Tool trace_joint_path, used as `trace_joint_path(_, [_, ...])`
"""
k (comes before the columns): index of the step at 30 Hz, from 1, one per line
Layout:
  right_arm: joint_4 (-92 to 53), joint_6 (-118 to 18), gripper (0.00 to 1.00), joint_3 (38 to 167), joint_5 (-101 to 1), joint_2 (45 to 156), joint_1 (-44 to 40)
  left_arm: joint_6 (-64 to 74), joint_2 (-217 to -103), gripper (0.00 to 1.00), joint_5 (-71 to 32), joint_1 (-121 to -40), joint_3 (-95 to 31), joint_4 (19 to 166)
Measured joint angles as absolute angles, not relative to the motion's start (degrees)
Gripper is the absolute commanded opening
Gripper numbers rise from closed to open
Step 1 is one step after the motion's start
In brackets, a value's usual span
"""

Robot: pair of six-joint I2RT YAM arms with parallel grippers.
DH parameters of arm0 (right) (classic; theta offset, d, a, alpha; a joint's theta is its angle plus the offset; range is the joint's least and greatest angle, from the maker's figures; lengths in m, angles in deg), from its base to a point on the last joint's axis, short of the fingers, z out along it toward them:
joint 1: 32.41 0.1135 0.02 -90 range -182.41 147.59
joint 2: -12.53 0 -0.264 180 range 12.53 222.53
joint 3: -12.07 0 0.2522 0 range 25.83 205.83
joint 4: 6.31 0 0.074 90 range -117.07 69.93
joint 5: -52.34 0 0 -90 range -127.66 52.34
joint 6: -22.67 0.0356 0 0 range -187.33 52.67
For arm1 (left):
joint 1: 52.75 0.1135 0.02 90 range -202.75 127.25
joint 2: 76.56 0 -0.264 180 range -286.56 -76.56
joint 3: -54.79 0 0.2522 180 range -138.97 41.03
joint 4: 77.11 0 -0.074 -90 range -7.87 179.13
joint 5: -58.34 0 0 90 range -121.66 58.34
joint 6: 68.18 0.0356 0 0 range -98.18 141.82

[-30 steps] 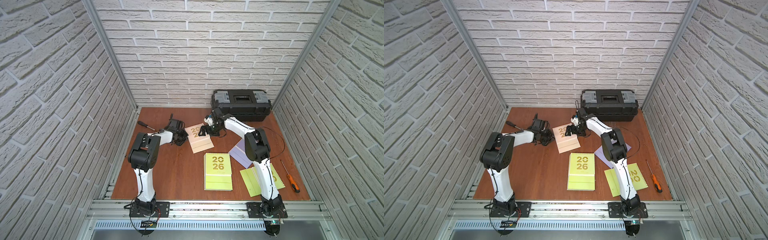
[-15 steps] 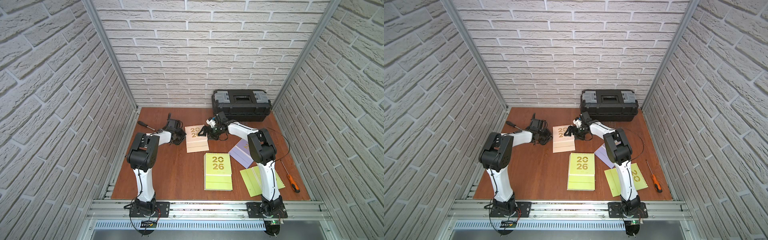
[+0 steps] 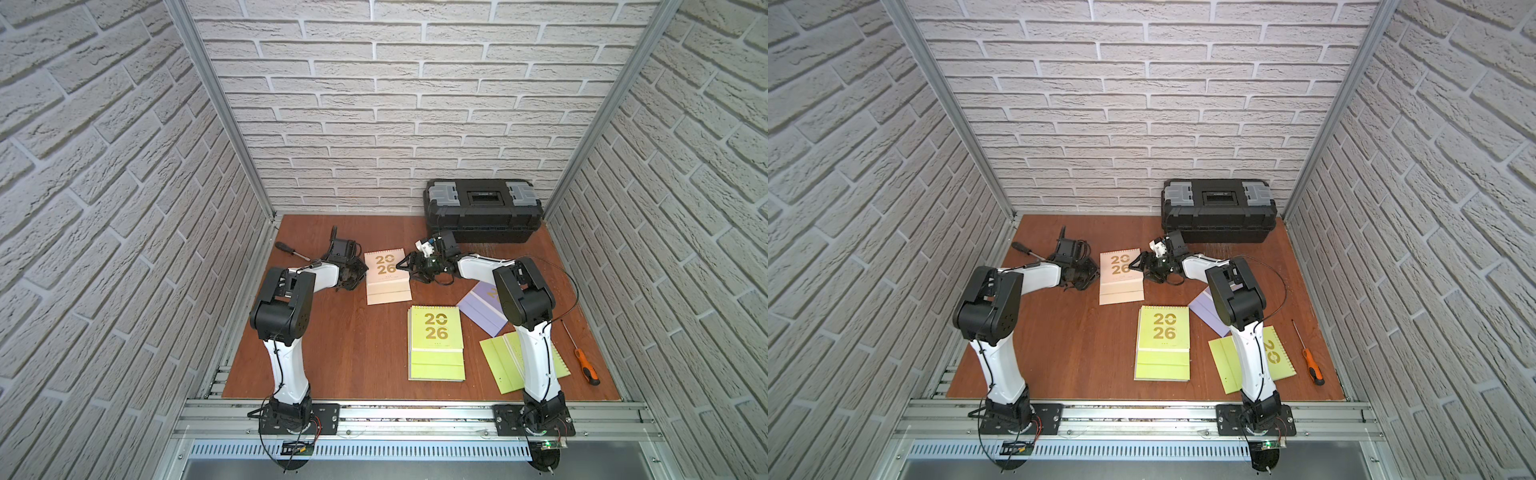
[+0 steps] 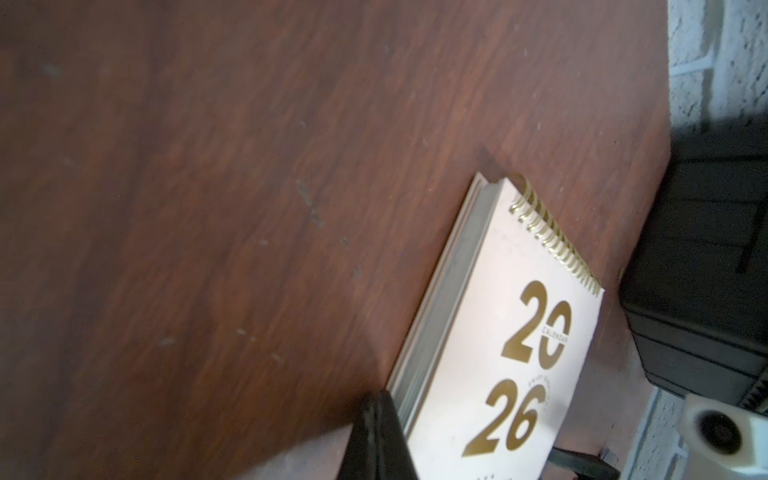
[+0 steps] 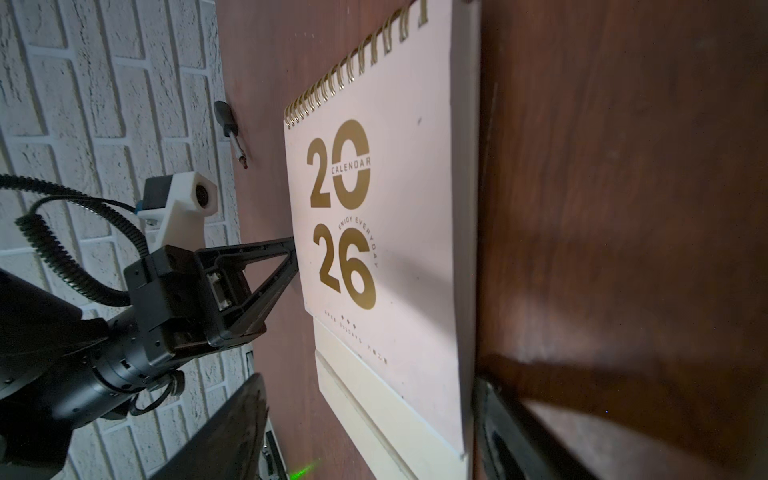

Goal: Stack the calendars
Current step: Pick up the calendar at the center of the board.

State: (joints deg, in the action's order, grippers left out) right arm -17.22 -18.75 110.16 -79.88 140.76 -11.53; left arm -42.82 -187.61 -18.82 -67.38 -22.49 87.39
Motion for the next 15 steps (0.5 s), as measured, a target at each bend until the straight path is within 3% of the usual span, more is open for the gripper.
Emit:
trace_joint_path(8, [-8.3,-11.7,0.62,106.6,-80.4,140.8,-11.5,-42.4,-186.9,0.0,-18.8,-66.7,-21.7,87.4])
trace_joint_path(15, [3.1,-4.6,0.57,103.6,-82.9,140.8,-11.5,-42.3,-185.8,0.0,-18.3,-65.8,-20.1,87.8])
